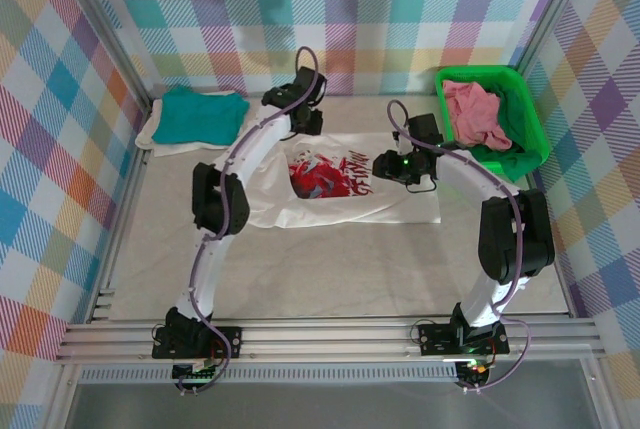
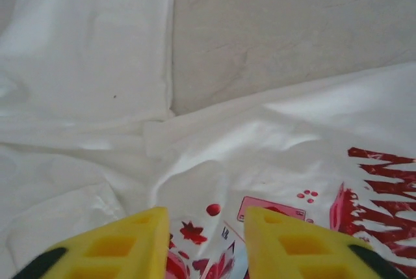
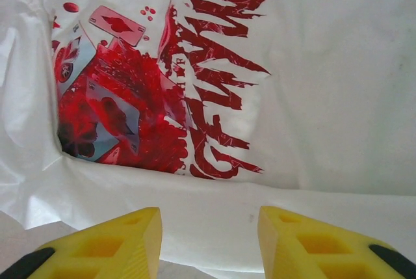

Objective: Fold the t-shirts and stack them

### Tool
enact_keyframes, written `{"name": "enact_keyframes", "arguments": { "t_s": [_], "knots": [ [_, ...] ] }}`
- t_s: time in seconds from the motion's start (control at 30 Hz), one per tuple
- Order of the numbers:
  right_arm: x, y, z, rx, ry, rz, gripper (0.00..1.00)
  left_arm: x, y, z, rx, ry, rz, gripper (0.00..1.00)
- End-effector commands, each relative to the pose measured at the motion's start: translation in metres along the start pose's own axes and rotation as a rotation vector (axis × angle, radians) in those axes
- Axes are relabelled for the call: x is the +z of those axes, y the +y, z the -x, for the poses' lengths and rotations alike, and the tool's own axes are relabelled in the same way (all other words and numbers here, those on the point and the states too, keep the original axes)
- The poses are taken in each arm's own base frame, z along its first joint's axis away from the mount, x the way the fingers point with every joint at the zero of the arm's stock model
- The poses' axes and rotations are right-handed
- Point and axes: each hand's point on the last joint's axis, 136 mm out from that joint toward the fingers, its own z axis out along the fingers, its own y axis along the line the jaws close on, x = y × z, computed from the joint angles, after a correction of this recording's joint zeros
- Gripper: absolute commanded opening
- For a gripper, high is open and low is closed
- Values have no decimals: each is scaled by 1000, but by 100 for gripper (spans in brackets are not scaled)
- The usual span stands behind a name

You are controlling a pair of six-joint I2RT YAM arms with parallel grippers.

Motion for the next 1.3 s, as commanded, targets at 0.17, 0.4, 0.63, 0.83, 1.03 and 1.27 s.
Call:
{"name": "enact_keyframes", "arguments": {
  "t_s": [0.17, 0.4, 0.63, 0.83, 1.03, 1.27],
  "knots": [
    [0, 39, 12, -58, 6, 170, 46, -78, 85, -56, -350, -184, -17, 51],
    [3, 4, 1, 60, 32, 22, 46, -90, 135, -197, -491, 71, 18, 49],
    [0, -1, -11, 74, 45, 17, 46, -66, 113, -259, -567, 211, -111, 53],
    [-2, 4, -8, 71, 32, 41, 46, -37, 111, -252, -561, 188, -130, 57],
    [-5, -12, -18, 112, 24, -19, 46, -25, 131, -251, -517, 204, -14, 41],
    [-3, -71, -39, 345, 29, -124, 48, -34, 156, -256, -528, 232, 70, 1]
  ]
}}
